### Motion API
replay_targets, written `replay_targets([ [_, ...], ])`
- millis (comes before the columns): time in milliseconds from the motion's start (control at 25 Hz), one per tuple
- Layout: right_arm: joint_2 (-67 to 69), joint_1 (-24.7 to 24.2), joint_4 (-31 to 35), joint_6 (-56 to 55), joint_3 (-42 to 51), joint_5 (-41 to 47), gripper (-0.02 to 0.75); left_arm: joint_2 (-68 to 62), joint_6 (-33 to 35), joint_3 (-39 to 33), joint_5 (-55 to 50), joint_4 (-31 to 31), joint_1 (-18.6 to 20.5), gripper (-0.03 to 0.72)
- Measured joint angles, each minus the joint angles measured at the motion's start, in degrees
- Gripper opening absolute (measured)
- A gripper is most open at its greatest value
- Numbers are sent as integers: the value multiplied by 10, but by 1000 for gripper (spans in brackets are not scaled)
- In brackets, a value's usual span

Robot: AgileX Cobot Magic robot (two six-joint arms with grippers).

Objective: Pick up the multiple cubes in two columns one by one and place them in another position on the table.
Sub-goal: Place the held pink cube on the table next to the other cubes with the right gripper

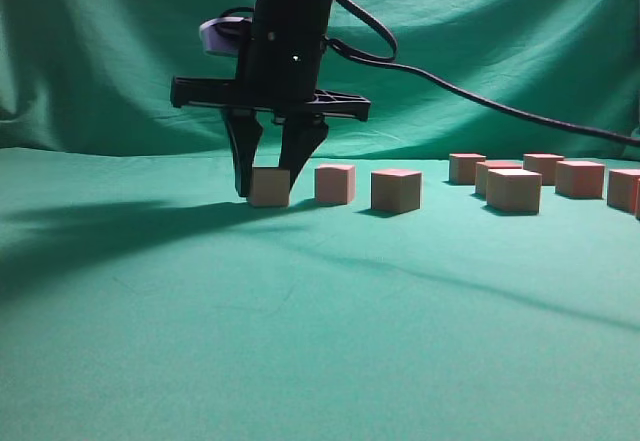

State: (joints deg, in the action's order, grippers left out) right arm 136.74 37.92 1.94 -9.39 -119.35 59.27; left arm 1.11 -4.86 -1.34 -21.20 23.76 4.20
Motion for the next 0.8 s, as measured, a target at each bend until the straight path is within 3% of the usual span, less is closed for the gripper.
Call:
replay_targets([
  [40,1,0,1,8,0,-1,266,0,0,0,0,0,0,0],
  [240,1,0,1,28,0,-12,520,0,0,0,0,0,0,0],
  [320,1,0,1,31,-7,-21,575,0,0,0,0,0,0,0],
  [520,1,0,2,55,-90,-23,563,0,0,0,0,0,0,0],
  [560,1,0,2,57,-115,-17,491,0,0,0,0,0,0,0],
  [680,1,0,15,57,-193,21,390,0,0,0,0,0,0,0],
  [800,-2,0,34,81,-265,79,384,0,0,0,0,0,0,0],
])
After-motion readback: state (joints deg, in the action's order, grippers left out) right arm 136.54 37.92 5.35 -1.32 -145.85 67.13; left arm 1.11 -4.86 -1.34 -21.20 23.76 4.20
